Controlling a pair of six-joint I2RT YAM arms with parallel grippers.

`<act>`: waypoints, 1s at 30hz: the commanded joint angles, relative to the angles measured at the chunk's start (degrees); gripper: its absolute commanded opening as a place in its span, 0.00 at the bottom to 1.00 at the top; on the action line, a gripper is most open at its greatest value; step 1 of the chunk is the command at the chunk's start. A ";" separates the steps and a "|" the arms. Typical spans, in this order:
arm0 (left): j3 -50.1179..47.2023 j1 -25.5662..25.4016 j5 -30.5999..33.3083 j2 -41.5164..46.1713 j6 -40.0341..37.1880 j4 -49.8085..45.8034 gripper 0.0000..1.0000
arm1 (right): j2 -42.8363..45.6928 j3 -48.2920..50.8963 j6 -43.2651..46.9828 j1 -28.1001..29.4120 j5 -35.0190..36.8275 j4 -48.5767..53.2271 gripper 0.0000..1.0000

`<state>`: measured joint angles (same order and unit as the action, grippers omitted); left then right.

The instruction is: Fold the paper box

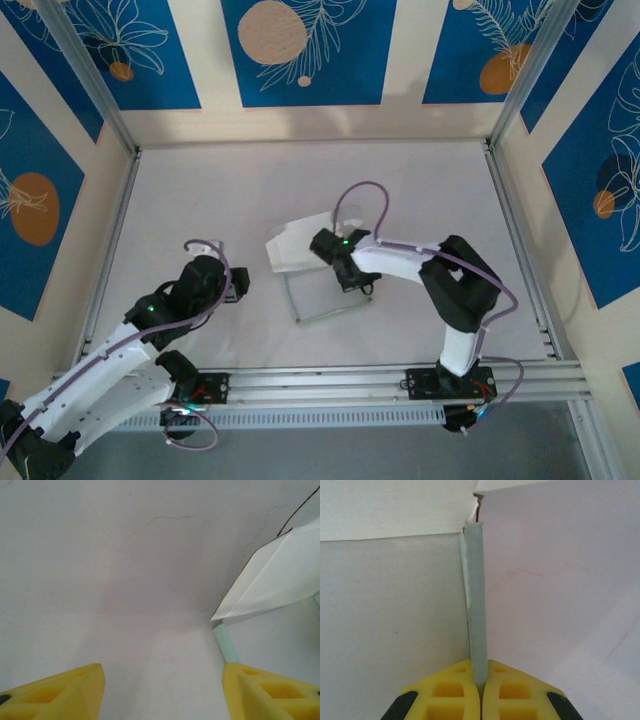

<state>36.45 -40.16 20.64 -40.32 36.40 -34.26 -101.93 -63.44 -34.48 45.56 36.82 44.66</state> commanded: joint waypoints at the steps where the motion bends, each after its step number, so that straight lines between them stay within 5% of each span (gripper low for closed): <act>1: 2.86 -0.23 1.94 -0.97 -2.67 -3.85 0.65 | 4.10 2.86 -5.93 -2.24 -5.87 -1.00 0.00; 9: 4.71 -3.03 -10.16 -15.03 -6.80 2.65 0.54 | 7.93 7.11 -14.43 -3.24 -5.15 -2.47 0.00; 18: 10.84 -10.93 -5.83 -33.75 -9.47 10.39 0.53 | 7.84 8.58 -19.44 -2.33 -6.72 -5.16 0.00; 30: 15.00 -10.90 -2.87 -48.69 -11.40 18.94 0.44 | 10.70 12.37 -18.20 -2.68 -9.43 -9.68 0.00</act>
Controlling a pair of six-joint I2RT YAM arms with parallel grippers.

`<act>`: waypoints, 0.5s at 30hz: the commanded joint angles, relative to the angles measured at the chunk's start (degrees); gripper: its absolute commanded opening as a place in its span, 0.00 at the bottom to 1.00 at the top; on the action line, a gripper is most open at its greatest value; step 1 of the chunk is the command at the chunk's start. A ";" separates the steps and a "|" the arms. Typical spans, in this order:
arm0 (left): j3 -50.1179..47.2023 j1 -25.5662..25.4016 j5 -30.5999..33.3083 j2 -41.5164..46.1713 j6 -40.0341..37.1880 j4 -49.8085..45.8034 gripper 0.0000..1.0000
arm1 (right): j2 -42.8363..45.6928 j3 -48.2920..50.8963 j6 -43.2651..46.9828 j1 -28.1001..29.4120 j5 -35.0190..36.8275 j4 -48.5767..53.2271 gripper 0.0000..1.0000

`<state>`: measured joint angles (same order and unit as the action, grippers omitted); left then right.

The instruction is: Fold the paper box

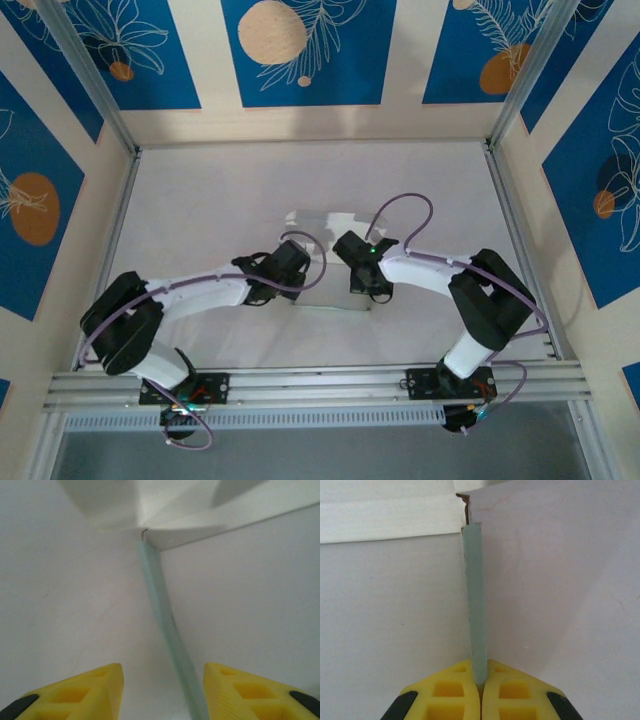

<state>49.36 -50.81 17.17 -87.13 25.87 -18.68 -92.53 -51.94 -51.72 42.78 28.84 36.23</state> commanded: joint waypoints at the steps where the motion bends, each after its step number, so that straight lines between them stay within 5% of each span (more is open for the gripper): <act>1: 2.40 -0.30 0.82 -2.68 -0.71 3.62 0.43 | 1.39 0.93 -0.91 0.10 -1.47 -1.33 0.00; 15: 2.43 1.05 2.47 -5.27 0.50 3.56 0.32 | 2.27 2.74 -0.80 -0.16 -2.21 -2.98 0.00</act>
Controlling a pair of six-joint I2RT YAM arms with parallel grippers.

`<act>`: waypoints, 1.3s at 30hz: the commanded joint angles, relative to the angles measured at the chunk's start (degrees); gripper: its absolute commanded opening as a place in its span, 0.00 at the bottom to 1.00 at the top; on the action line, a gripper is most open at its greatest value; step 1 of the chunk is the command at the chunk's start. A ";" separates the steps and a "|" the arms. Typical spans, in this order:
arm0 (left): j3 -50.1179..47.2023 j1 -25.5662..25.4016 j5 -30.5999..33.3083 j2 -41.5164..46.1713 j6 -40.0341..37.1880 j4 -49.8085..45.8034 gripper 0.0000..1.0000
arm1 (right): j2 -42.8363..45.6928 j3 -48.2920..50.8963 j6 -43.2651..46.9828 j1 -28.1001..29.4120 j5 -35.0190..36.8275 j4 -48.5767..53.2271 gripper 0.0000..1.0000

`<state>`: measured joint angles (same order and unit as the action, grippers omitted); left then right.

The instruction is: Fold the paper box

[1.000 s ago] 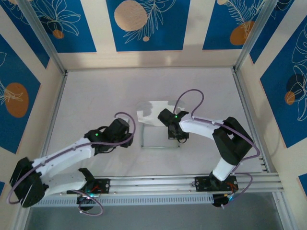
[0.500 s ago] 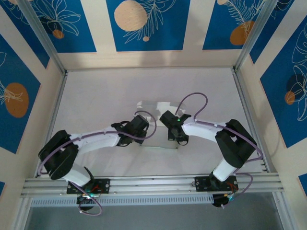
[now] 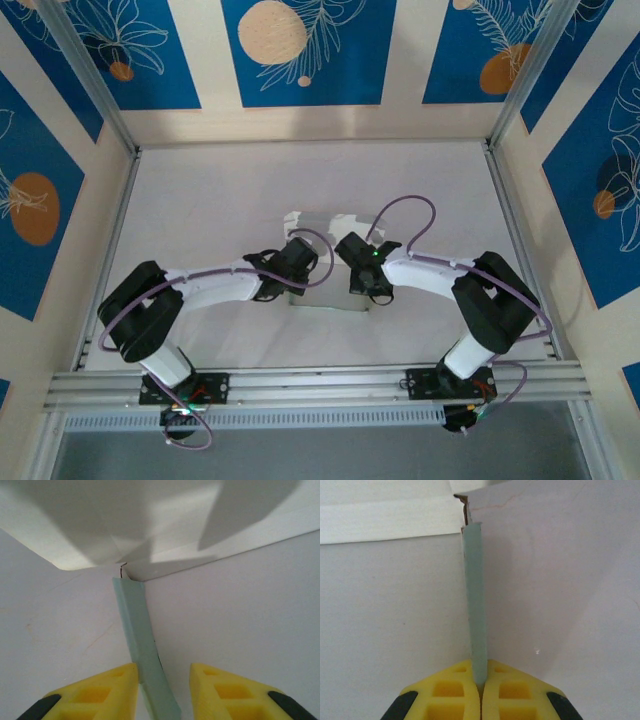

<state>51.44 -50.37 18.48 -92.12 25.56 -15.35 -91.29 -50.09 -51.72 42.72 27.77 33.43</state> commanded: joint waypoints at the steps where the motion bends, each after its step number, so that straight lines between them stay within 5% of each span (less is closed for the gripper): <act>1: 0.23 0.69 1.16 -0.41 0.96 0.25 0.32 | 1.06 0.95 -0.83 -0.09 -1.19 -0.24 0.00; 15: -0.17 2.90 -0.68 -1.93 3.19 -0.38 0.32 | 1.48 0.84 -0.75 -0.10 -1.52 -0.38 0.00; 32: 4.81 2.78 -1.39 -6.03 1.36 -4.04 0.05 | 0.59 -0.20 -0.35 -0.05 -1.99 -0.67 0.00; 39: 10.54 0.34 6.30 -8.62 -0.32 -10.43 0.00 | -0.21 -2.40 -0.99 1.03 -1.35 0.65 0.00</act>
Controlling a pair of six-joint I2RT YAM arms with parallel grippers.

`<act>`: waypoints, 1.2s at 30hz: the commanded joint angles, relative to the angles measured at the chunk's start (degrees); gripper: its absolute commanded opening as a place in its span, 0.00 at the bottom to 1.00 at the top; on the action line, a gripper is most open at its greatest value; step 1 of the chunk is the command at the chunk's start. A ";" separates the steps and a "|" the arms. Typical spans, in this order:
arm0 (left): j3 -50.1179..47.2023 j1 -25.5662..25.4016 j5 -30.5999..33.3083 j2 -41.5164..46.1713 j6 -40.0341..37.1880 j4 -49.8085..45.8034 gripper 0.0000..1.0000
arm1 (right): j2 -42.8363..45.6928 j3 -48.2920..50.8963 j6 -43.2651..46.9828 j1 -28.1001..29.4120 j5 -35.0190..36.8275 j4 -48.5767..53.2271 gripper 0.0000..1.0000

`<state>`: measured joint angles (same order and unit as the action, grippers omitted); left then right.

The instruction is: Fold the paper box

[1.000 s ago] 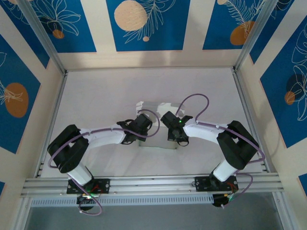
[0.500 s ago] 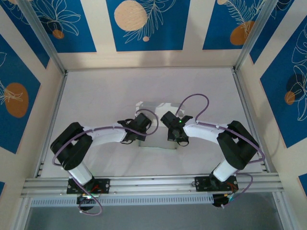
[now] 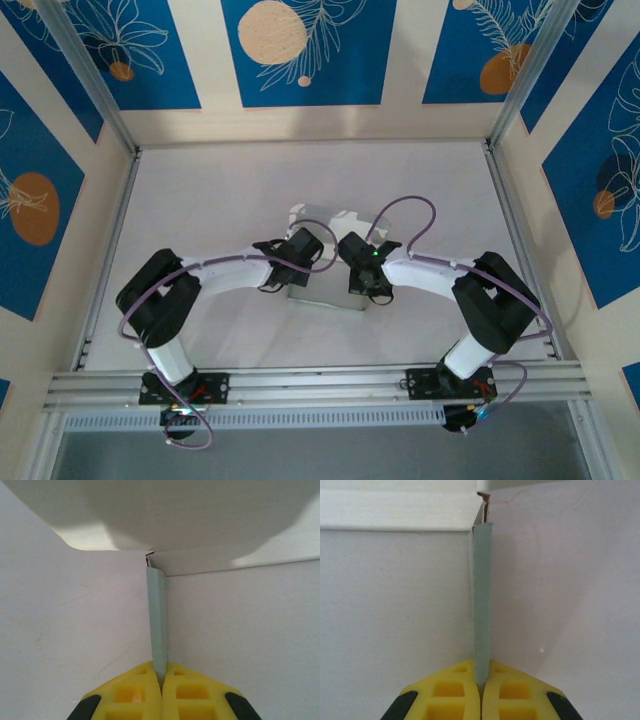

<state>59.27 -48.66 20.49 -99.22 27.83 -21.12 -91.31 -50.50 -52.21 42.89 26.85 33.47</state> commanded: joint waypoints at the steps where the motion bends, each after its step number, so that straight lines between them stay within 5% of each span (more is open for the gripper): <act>1: 3.35 -1.89 5.04 -2.06 -2.46 -5.17 0.00 | -0.56 -2.35 -0.58 0.96 -0.40 0.85 0.00; 13: 9.78 -7.73 9.15 -9.72 2.88 -9.11 0.00 | -2.02 -3.78 -1.98 1.58 -0.98 1.28 0.00; 36: 6.91 -7.94 4.18 -12.28 15.12 -4.42 0.00 | 0.17 -1.98 -4.84 0.79 -5.41 -2.64 0.00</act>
<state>66.54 -50.72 24.51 -106.89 39.44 -25.15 -91.94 -51.31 -56.05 41.60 26.26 35.97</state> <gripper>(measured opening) 0.044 0.080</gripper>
